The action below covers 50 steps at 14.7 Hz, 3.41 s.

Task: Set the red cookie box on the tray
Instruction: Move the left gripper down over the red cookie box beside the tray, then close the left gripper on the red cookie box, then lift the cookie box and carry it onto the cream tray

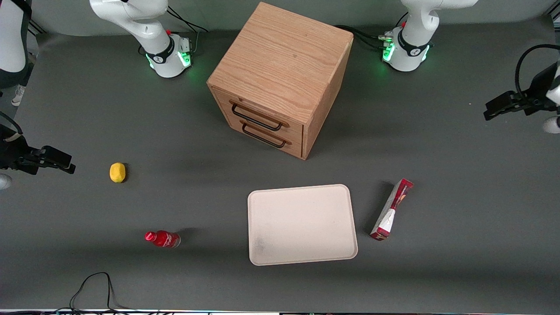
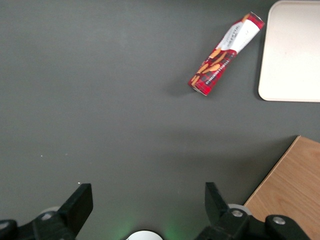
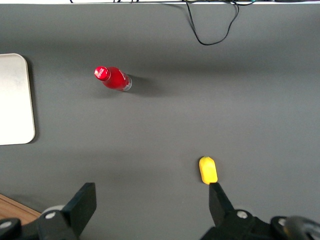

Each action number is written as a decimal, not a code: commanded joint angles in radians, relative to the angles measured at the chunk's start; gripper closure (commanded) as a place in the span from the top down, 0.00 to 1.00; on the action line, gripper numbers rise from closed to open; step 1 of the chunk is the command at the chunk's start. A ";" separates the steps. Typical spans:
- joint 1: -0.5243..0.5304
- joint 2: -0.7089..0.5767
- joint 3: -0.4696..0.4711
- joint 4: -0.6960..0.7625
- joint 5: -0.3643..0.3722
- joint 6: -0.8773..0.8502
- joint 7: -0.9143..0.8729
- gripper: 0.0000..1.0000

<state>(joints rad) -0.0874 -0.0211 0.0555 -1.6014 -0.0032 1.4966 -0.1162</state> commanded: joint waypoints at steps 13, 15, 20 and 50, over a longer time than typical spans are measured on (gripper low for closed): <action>-0.138 0.473 -0.097 0.120 0.066 0.327 0.372 0.98; -0.138 0.518 -0.097 0.097 0.104 0.396 0.372 0.98; -0.135 0.579 -0.095 -0.020 0.091 0.632 0.342 0.97; -0.357 0.748 -0.002 0.528 -0.129 0.322 -0.368 0.00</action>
<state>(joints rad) -0.4102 0.6343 0.0293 -1.1485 -0.1461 1.7741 -0.3962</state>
